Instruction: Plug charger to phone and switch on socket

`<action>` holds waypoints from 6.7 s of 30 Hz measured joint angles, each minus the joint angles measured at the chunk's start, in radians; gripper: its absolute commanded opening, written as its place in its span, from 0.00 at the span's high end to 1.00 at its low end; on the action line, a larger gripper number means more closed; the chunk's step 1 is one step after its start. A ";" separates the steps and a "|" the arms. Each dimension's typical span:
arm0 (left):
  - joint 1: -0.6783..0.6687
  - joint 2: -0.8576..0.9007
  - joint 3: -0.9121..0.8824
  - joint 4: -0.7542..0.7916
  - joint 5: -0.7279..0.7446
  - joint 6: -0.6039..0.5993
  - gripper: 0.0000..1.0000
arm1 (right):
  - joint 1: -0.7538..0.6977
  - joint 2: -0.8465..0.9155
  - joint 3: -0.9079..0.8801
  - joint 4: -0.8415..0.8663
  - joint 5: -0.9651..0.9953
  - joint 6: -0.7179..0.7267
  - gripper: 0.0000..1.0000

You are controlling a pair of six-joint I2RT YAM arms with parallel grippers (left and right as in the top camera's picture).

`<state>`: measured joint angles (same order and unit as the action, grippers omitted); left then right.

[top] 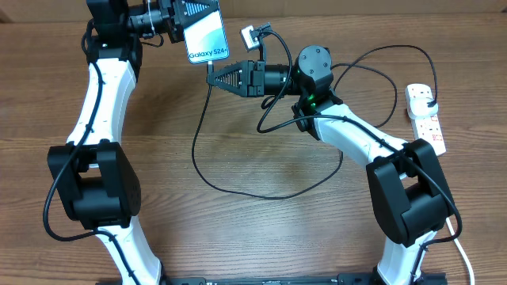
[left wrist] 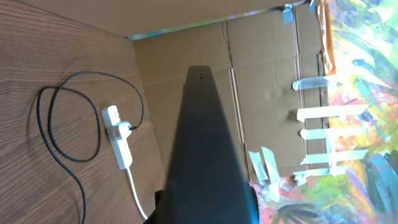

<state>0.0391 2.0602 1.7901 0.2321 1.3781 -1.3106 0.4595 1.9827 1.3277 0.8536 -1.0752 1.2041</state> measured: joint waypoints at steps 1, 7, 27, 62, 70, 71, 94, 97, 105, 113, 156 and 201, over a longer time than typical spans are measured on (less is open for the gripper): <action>0.000 0.000 0.000 0.000 0.000 0.000 0.96 | 0.000 0.000 0.000 0.000 0.000 0.000 0.96; 0.000 0.000 0.000 0.000 0.008 0.001 0.96 | 0.000 0.000 0.000 -0.010 -0.002 0.000 0.96; 0.000 0.000 0.000 0.001 0.084 0.107 0.96 | 0.006 0.000 0.000 -0.024 -0.027 0.000 0.96; 0.072 0.000 0.000 0.000 0.122 0.173 0.96 | -0.193 -0.004 0.011 -0.742 0.101 -0.149 0.00; 0.072 0.000 0.000 -0.055 0.122 0.233 0.96 | -0.225 -0.010 0.007 -1.286 0.388 -0.404 0.00; 0.072 0.000 0.000 -0.100 0.122 0.257 0.96 | -0.224 -0.018 0.007 -1.335 0.444 -0.428 0.00; -0.176 0.066 -0.002 -0.990 -0.416 0.982 0.96 | -0.224 -0.344 0.007 -1.607 0.892 -0.518 0.00; -0.219 0.139 -0.002 -0.974 -0.443 0.982 0.96 | -0.224 -0.344 0.007 -1.608 0.888 -0.521 0.00; -0.251 0.296 -0.002 -0.881 -0.483 0.948 0.96 | -0.224 -0.344 0.007 -1.631 0.880 -0.538 0.00; -0.267 0.300 -0.002 -0.910 -0.649 0.928 0.96 | -0.223 -0.344 0.007 -1.638 0.880 -0.550 0.00; -0.308 0.300 -0.002 -0.928 -0.789 0.842 0.78 | -0.222 -0.344 0.007 -1.651 0.880 -0.550 0.00; -0.308 0.300 -0.002 -0.936 -0.782 0.842 0.67 | -0.222 -0.344 0.007 -1.652 0.881 -0.551 0.00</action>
<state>-0.2687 2.3604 1.7882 -0.7036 0.5961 -0.4686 0.2371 1.6382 1.3350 -0.7982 -0.1940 0.6533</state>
